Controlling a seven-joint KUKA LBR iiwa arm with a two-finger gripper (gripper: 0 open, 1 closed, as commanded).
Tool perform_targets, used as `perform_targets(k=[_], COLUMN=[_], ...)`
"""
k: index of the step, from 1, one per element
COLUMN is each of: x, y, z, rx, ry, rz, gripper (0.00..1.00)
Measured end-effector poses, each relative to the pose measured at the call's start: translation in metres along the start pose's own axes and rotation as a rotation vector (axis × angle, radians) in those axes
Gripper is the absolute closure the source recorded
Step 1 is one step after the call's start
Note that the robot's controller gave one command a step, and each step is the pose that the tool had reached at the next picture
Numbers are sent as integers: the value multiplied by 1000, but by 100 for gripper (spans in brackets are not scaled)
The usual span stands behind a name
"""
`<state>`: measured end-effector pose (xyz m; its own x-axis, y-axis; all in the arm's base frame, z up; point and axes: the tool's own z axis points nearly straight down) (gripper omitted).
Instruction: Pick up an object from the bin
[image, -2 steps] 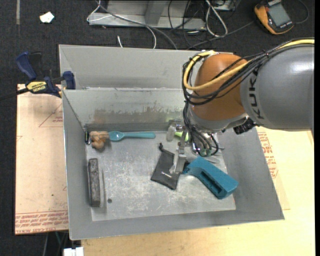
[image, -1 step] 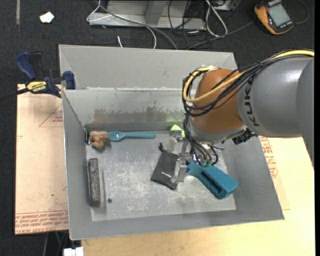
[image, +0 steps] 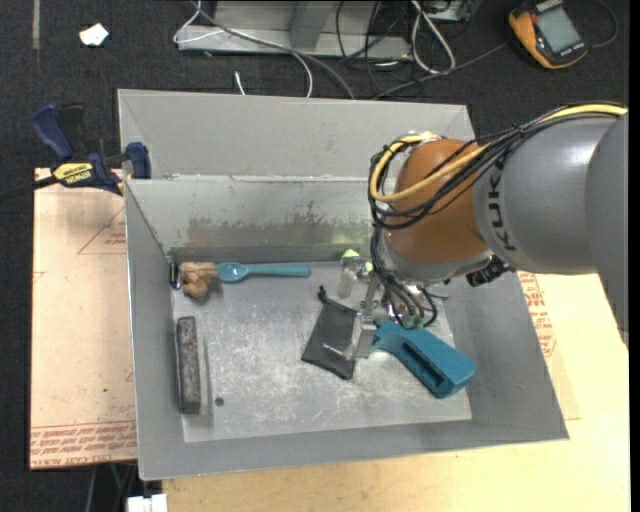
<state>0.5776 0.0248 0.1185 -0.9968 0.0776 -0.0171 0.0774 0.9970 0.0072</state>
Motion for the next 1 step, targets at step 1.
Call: perform_targets(k=[1], x=[17], y=[23], z=[39], rx=[0], ry=[11], rz=[-192], gripper=[0])
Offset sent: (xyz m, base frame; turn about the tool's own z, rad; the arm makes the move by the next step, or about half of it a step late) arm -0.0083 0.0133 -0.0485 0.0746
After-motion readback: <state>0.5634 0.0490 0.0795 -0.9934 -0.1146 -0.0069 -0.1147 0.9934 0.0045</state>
